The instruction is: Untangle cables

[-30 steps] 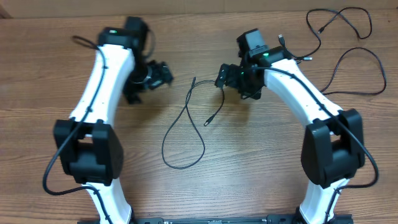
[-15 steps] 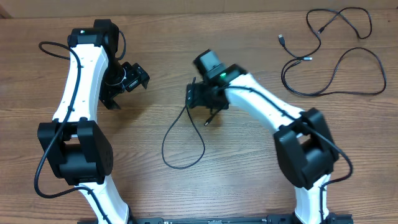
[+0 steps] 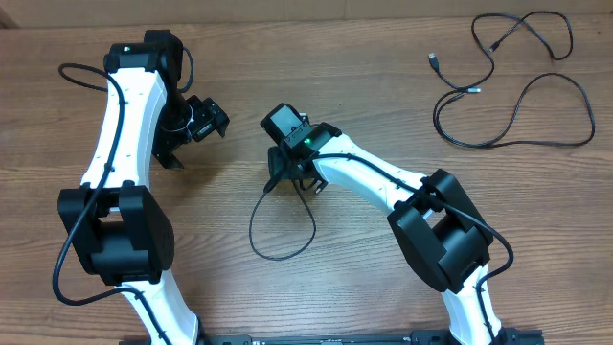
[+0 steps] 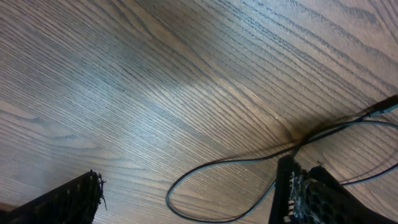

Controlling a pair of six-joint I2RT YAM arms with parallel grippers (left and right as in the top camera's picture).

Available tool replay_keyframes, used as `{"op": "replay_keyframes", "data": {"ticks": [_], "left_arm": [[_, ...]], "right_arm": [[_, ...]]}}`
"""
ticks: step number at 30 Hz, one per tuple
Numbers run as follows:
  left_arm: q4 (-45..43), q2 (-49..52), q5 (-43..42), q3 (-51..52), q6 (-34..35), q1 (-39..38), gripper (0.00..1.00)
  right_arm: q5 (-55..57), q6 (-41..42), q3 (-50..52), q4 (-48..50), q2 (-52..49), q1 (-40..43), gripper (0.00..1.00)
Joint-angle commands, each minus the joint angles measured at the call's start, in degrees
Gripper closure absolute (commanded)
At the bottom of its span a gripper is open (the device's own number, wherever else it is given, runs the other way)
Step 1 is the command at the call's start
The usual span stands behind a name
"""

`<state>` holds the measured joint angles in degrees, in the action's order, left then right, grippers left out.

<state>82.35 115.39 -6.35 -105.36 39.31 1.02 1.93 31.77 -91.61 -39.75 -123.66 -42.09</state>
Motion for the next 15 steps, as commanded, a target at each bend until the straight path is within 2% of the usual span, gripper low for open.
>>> {"op": "replay_keyframes", "data": {"ticks": [1, 7, 15], "left_arm": [[0.1, -1.6, 1.0, -1.2, 0.7, 0.1, 0.01], [0.1, -1.6, 1.0, -1.2, 0.7, 0.1, 0.01], [-0.1, -1.6, 1.0, -1.2, 0.8, 0.1, 0.01]], "right_arm": [[2.2, 1.2, -1.3, 0.8, -0.7, 0.0, 0.43], [2.7, 1.2, -1.2, 1.0, -0.7, 0.0, 0.57], [2.7, 2.8, 0.6, 2.7, -0.7, -0.1, 0.60]]}}
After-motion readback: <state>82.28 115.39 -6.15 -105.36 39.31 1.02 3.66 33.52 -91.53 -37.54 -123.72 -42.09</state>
